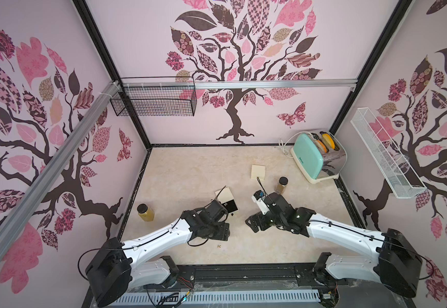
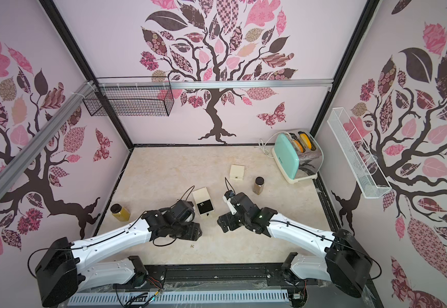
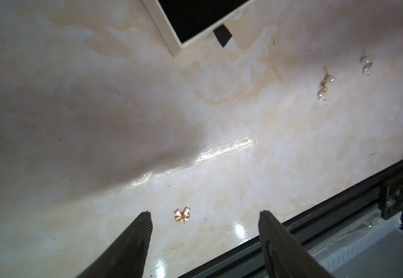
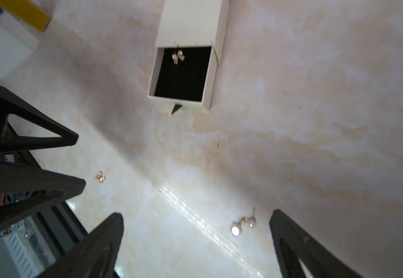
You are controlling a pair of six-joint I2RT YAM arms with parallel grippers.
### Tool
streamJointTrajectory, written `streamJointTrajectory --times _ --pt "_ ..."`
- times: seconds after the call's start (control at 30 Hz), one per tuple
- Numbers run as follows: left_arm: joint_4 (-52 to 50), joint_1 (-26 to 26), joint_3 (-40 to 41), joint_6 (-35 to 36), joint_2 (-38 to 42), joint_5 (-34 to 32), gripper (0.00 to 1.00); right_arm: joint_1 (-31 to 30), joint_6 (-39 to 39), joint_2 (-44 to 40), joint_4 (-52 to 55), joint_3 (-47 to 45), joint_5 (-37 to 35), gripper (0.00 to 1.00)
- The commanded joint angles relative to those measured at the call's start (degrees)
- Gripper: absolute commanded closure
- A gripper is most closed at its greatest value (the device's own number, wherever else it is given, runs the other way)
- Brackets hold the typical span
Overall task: Place the earrings into the drawer-style jewelry box
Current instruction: Pick up the earring from the center of the board.
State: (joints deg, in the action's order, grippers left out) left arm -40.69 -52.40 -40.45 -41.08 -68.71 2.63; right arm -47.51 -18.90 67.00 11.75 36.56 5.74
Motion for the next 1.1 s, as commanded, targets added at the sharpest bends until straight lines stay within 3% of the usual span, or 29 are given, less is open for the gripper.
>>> streamJointTrajectory --times 0.0,0.1,0.4,0.77,0.97,1.07 --pt "-2.8 -3.7 1.6 -6.3 -0.7 -5.1 0.32 -0.1 0.0 -4.3 -1.6 -2.7 -1.7 0.01" --pt "-1.3 -6.3 1.7 -8.1 -4.5 -4.0 0.37 0.0 0.4 -6.7 -1.4 -4.2 -2.3 0.01" --pt "-0.7 -6.4 -0.2 -7.7 -10.1 -4.0 0.65 0.0 1.3 -8.6 -1.9 -5.5 -2.1 0.01" --pt "-1.1 -6.4 -0.9 -6.3 -12.5 -4.8 0.8 0.6 1.4 -8.7 -2.9 -6.1 -1.5 0.01" --pt "-0.9 -6.4 -1.5 -5.8 -13.5 -5.0 1.0 0.9 1.5 -8.1 -3.1 -6.0 -1.0 0.01" --pt "-1.0 -6.4 -1.5 -5.7 -13.0 -5.3 1.0 1.1 1.4 -8.0 -3.1 -6.1 -0.9 0.01"
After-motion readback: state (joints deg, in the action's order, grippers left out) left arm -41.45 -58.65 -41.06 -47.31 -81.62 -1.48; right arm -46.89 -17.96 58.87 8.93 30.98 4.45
